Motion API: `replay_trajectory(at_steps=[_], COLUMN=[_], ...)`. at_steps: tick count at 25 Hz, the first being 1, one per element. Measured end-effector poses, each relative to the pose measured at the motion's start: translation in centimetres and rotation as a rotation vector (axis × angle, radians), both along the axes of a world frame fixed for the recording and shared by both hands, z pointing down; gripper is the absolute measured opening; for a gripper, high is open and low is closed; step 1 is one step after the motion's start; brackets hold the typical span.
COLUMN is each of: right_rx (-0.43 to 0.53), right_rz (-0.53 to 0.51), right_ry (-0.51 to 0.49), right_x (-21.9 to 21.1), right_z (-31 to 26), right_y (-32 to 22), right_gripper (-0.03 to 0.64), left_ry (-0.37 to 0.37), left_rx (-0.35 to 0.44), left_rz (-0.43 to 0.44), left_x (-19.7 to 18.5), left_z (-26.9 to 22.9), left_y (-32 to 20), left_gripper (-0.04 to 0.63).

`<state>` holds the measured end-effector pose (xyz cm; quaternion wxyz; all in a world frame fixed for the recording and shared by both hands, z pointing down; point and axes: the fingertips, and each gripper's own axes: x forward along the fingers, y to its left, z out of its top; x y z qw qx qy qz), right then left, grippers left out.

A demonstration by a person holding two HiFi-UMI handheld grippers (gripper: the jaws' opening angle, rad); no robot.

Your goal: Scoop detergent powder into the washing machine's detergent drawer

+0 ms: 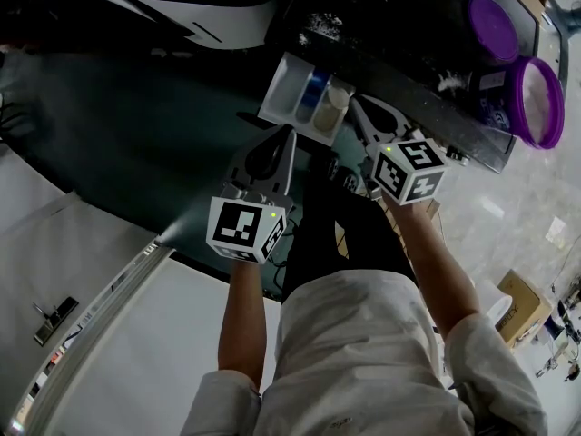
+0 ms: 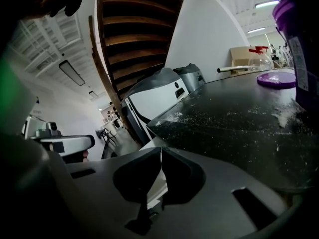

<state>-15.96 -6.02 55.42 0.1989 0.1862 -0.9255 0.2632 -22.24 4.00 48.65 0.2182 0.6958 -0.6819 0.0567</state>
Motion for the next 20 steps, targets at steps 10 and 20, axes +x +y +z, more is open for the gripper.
replay_trajectory(at_steps=[10, 20], right_rx=[0.193, 0.376], right_rz=[-0.114, -0.23], right_ry=[0.087, 0.169], right_x=[-1.0, -1.9], right_z=[0.0, -0.2], right_y=[0.5, 1.7], right_gripper=[0.009, 0.011], left_ry=[0.005, 0.006], left_rx=[-0.001, 0.0], left_rz=[-0.005, -0.005], left_x=[0.1, 0.1], left_z=[0.2, 0.2], left_y=[0.3, 0.5], left_gripper=[0.02, 0.02])
